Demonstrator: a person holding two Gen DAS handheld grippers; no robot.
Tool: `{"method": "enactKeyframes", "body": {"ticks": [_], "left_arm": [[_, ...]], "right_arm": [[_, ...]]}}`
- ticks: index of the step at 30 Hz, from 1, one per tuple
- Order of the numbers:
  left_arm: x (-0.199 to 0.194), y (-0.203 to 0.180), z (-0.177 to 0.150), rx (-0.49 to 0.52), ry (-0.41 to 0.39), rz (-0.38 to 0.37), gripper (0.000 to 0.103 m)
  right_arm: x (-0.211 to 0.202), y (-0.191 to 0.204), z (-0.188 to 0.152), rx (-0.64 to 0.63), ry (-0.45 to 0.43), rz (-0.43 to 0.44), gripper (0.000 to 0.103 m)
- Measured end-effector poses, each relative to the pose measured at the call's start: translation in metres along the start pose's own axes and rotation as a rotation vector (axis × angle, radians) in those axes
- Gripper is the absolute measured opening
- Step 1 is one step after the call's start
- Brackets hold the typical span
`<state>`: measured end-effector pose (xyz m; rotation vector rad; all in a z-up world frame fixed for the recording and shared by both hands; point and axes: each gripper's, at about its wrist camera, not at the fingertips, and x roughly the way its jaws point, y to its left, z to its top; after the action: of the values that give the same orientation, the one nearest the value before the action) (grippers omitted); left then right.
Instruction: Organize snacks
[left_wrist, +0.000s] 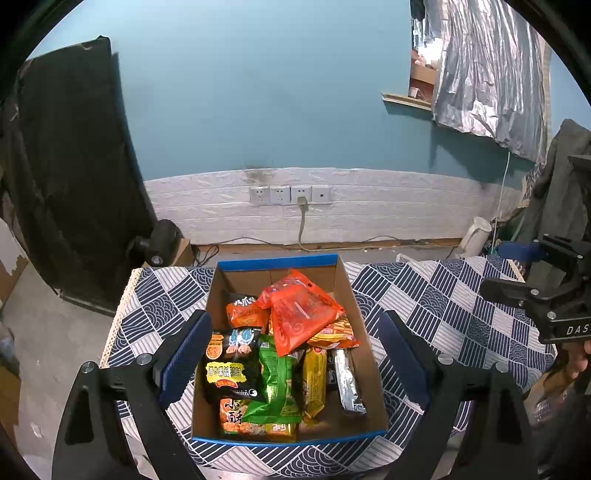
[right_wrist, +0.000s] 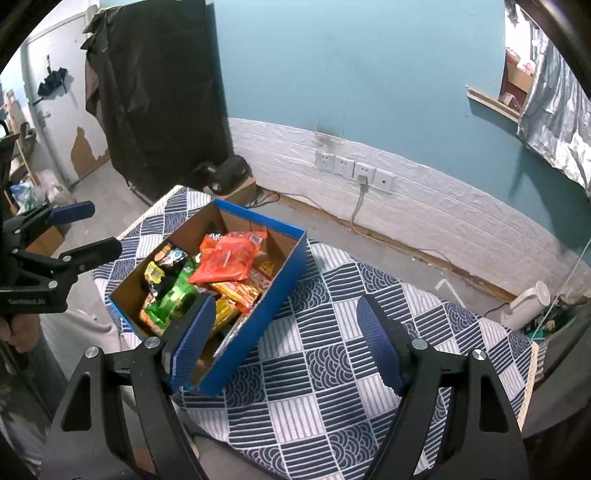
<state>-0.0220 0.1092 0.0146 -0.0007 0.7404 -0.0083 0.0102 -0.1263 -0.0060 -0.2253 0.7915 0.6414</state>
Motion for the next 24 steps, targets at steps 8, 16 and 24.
{"method": "enactKeyframes", "body": {"ticks": [8, 16, 24], "left_arm": [[0.0012, -0.0015, -0.0009, 0.006, 0.008, -0.003, 0.093], [0.0020, -0.0022, -0.0015, 0.019, 0.011, 0.006, 0.093], [0.0043, 0.0001, -0.0035, 0.022, 0.028, 0.024, 0.093]], "right_arm": [[-0.0001, -0.0001, 0.0001, -0.001, 0.000, -0.001, 0.079], [-0.0001, -0.0005, -0.0002, 0.000, 0.001, -0.001, 0.079], [-0.0010, -0.0003, -0.0014, 0.000, 0.005, -0.003, 0.079]]}}
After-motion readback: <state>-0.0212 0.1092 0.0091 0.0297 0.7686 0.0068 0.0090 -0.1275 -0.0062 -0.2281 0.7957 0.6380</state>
